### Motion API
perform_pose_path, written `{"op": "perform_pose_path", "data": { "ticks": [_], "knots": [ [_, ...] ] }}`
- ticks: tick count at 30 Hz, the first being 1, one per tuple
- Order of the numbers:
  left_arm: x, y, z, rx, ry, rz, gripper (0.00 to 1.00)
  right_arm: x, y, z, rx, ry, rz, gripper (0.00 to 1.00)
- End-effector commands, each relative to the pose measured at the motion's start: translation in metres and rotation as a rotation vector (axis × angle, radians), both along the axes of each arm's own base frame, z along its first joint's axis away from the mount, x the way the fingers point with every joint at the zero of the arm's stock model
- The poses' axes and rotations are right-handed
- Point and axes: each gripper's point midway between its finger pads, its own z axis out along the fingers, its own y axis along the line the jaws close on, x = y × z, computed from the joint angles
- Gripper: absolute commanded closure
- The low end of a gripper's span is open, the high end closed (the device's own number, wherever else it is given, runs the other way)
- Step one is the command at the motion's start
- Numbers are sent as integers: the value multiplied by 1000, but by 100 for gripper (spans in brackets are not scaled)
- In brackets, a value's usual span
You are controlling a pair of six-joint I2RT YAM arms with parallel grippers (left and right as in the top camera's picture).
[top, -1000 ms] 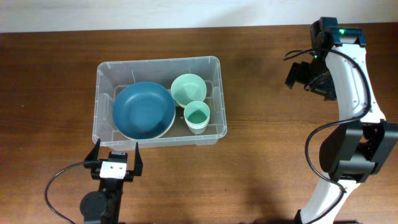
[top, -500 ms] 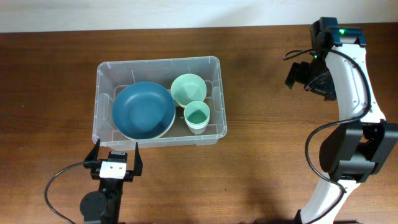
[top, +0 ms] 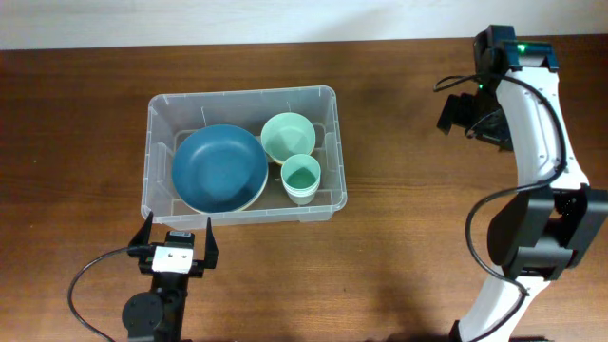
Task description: Pack container
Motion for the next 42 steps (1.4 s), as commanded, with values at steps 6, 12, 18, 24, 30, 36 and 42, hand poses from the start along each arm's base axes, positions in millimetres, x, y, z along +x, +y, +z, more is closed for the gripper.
{"op": "perform_pose_path", "data": {
  "ticks": [6,12,18,24,30,36,42],
  "knots": [
    [-1,3,-1,-9,1,16,0,-1,28,139,-132,-500,75,1],
    [-1,3,-1,-9,1,16,0,-11,56,177,-132,-832,277,1],
    [-1,3,-1,-9,1,16,0,-57,55,157,-129,-1014,274,1],
    [-1,3,-1,-9,1,16,0,-109,52,123,-132,-1198,266,1],
    [-1,3,-1,-9,1,16,0,-144,56,83,-139,-1305,320,1],
    [-1,3,-1,-9,1,16,0,-157,61,56,-149,-1357,384,1],
    [-1,3,-1,-9,1,16,0,-162,60,44,-145,-1389,388,1]
  ]
}}
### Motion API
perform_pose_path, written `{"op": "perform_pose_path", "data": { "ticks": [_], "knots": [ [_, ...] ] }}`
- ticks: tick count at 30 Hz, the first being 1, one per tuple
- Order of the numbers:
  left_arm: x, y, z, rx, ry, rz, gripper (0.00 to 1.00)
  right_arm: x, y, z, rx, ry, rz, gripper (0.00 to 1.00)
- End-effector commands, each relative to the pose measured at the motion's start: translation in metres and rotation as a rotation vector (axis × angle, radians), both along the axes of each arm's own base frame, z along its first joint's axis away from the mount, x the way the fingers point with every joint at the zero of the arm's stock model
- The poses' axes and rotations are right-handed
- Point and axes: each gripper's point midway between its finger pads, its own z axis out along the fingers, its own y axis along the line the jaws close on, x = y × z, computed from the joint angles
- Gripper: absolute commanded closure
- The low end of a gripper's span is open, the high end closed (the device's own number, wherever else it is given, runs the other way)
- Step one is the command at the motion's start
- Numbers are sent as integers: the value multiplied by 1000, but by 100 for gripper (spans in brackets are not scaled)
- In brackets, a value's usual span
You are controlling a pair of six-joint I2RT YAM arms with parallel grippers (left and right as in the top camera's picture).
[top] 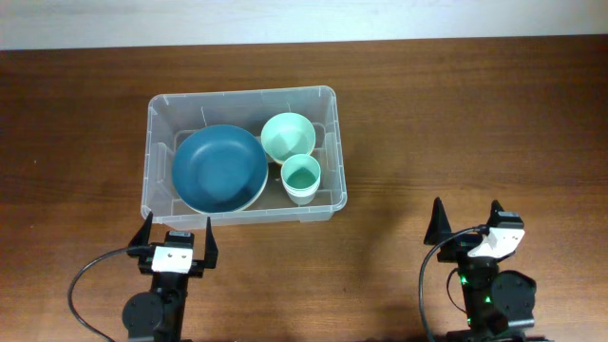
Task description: Pack container
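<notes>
A clear plastic container [150, 152] sits left of centre on the wooden table. Inside it lie a dark blue bowl [218, 169], a mint bowl [287, 135] and a mint cup [301, 177]. My left gripper [178, 224] rests just in front of the container's near wall, open and holding nothing. At the front right, well apart from the container, my right gripper [465, 211] is open too, with nothing between its fingers.
The brown wooden table [456, 114] runs to a pale wall at the back. Black cables loop beside both arm bases near the front edge.
The right arm, which was stretched out over the table's far right, now sits folded at the front right with its gripper open. The left arm and the container's contents have not moved.
</notes>
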Motion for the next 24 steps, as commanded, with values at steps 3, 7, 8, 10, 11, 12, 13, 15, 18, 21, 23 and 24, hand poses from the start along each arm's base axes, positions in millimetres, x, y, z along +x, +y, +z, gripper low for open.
{"op": "perform_pose_path", "data": {
  "ticks": [3,7,8,10,11,12,13,15,18,21,23,24],
  "knots": [
    [0,2,-1,-6,2,12,0,-5,4,-2,-14,-53,27,2],
    [0,2,-1,-6,2,12,0,-4,4,-7,-16,-54,30,1],
    [0,2,-1,-6,2,12,0,-3,4,-10,-17,-50,30,1],
    [0,2,-1,-6,2,12,0,-3,5,-15,-17,-38,31,1],
    [0,2,-1,-6,2,12,0,-2,5,-20,-17,-29,31,1],
    [0,2,-1,-6,2,12,0,-1,4,-24,-18,-19,31,1],
    [0,2,-1,-6,2,12,0,-1,5,-30,-18,-8,31,1],
    [0,2,-1,-6,2,12,0,0,5,-40,-18,12,35,1],
    [0,2,-1,-6,2,12,0,0,9,-39,-29,5,56,1],
    [0,2,-1,-6,2,12,0,0,14,-39,-74,4,88,1],
    [0,2,-1,-6,2,12,0,0,19,-39,-121,1,111,1],
    [0,2,-1,-6,2,12,0,0,21,-39,-143,0,121,1]
  ]
}}
